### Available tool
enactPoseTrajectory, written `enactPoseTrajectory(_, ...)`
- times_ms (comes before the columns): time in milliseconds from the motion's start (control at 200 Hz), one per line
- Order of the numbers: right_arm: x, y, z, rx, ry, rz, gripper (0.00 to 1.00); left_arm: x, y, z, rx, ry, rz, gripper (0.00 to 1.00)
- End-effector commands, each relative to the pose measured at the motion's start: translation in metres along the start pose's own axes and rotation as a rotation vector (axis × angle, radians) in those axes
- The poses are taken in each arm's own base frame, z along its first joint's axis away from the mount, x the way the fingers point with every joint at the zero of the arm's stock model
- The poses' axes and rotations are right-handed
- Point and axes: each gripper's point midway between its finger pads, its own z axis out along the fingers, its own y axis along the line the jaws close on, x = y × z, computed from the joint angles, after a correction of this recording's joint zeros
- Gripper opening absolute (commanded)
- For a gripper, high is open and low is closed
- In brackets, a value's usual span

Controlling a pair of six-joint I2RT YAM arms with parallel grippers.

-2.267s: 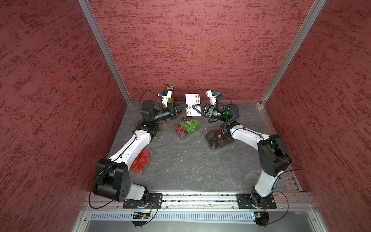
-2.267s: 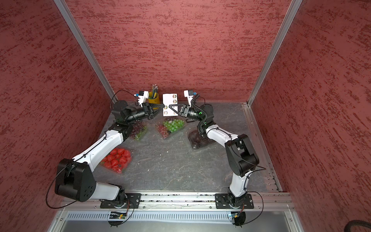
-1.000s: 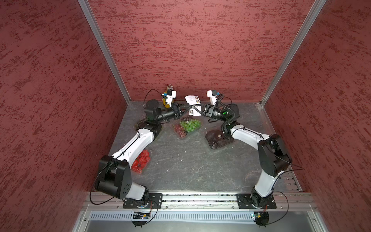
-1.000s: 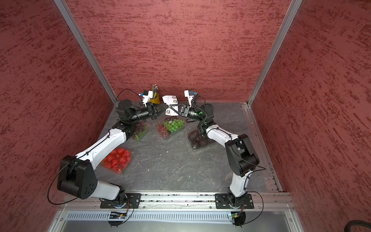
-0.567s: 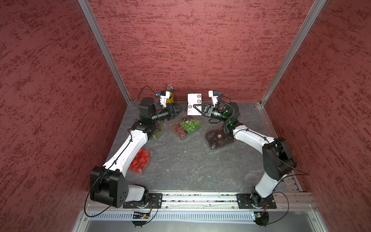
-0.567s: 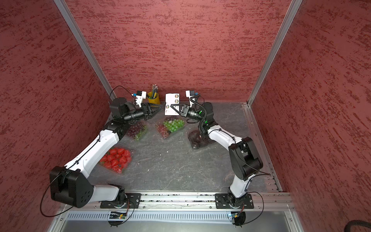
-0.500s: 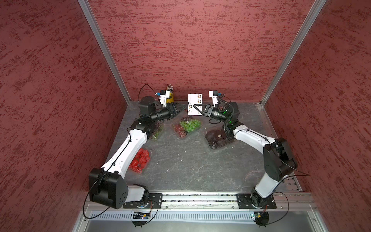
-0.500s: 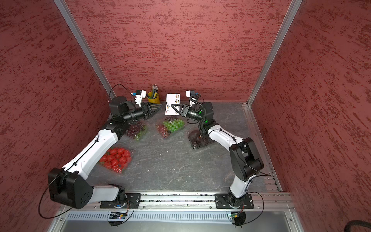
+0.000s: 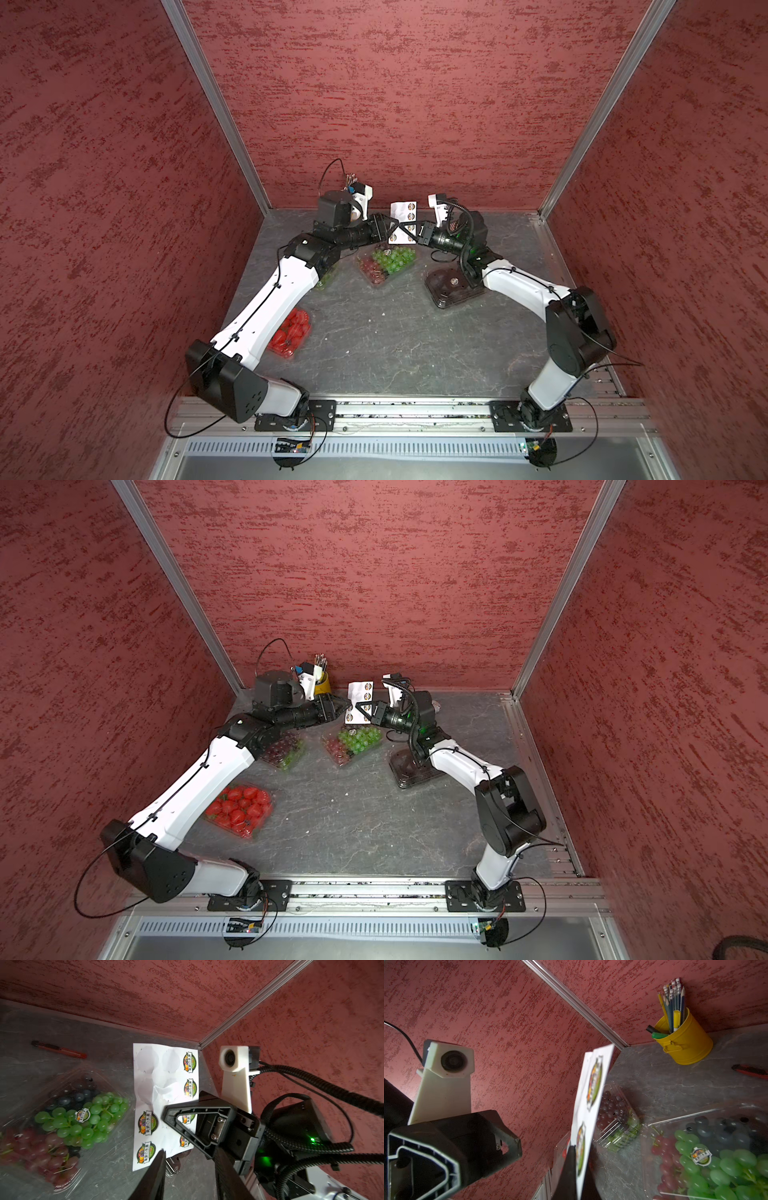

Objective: Label fruit boxes
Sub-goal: Tear off the label from the label sticker.

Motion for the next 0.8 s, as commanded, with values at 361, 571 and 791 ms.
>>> enactPoseTrajectory(361,-0.013,0.044,0.0,-0.06,-0.03,-0.078,0.0,0.005,0.03,0.015,-0.202,0.021,0.07,0.4)
enactPoseTrajectory(571,-0.01,0.046,0.004,-0.07,-0.019,-0.078,0.0,0.004,0.033,0.018,-0.214,0.016,0.074,0.4)
enactPoseTrajectory(791,-0.01,0.047,0.004,-0.071,-0.019,-0.078,0.0,0.003,0.042,0.018,-0.263,0.009,0.071,0.4)
